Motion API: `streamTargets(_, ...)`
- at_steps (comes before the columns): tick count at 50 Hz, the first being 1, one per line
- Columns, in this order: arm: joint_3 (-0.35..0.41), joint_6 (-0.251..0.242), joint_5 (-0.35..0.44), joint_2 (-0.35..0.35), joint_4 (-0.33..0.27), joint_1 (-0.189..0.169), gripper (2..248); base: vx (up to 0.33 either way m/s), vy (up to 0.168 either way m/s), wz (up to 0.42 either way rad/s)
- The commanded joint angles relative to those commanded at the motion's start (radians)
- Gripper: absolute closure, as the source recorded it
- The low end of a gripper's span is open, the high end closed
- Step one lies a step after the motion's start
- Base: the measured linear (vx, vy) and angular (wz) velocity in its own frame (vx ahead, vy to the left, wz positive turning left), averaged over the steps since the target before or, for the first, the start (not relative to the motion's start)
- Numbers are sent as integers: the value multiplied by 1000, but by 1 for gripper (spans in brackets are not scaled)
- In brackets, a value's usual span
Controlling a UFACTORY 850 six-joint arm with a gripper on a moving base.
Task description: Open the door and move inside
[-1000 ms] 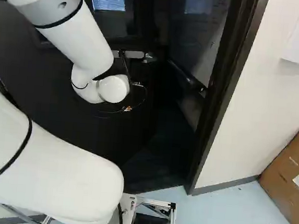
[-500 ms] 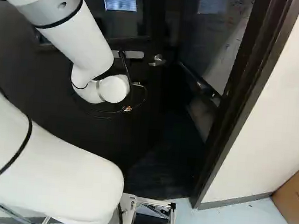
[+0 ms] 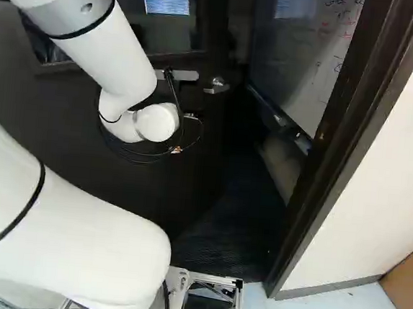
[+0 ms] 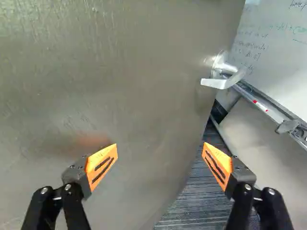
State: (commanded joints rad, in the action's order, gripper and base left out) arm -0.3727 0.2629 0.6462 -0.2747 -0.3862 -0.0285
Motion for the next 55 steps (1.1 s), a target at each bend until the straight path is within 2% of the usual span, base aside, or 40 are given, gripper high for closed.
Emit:
streamTargets(8, -1, 0, 0, 1, 12, 0, 3, 0, 0, 0)
streamTargets(20, -13, 0, 0, 15, 64, 13, 3, 0, 0, 0)
streamTargets(33, -50, 0, 0, 57, 120, 53, 3, 0, 0, 0)
streamTargets(55, -119, 0, 0, 134, 127, 128, 3, 0, 0, 0)
